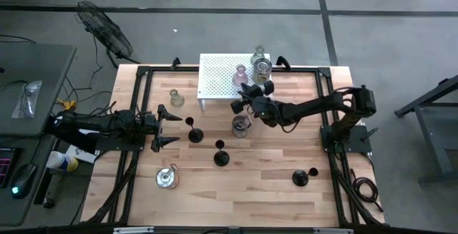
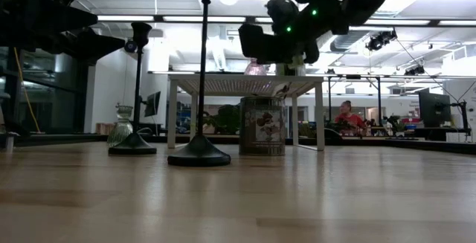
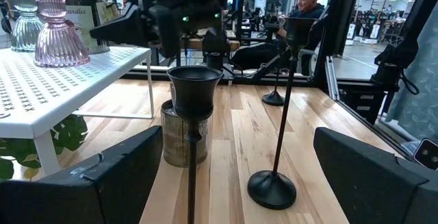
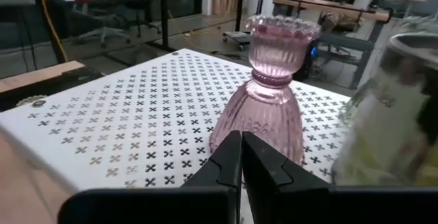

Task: Pick & Place candle stick holders
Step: Put the pink glass candle holder on the shelf aligned with the other glass candle holder

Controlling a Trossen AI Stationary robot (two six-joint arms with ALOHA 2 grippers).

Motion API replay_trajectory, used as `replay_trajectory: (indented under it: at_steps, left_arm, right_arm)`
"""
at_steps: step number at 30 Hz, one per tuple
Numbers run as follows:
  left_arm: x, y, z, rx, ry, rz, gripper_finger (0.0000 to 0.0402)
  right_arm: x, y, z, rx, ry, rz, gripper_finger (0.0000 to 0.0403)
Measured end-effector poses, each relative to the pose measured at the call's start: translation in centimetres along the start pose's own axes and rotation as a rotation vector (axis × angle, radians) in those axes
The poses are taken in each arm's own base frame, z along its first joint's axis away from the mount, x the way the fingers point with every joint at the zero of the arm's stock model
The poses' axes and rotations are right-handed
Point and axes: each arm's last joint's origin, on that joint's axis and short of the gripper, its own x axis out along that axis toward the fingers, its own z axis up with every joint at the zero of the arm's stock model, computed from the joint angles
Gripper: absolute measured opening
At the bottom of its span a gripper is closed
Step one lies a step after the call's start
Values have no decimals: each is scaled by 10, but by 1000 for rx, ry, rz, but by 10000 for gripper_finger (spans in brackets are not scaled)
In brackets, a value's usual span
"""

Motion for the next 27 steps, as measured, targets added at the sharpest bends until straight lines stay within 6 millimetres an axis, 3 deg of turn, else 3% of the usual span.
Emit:
replay_trajectory:
  at_steps: [27]
  left_arm:
    - [0,0,0,0,0,0,372]
  right_arm:
    - [44,-33,3,60,25,-29,3]
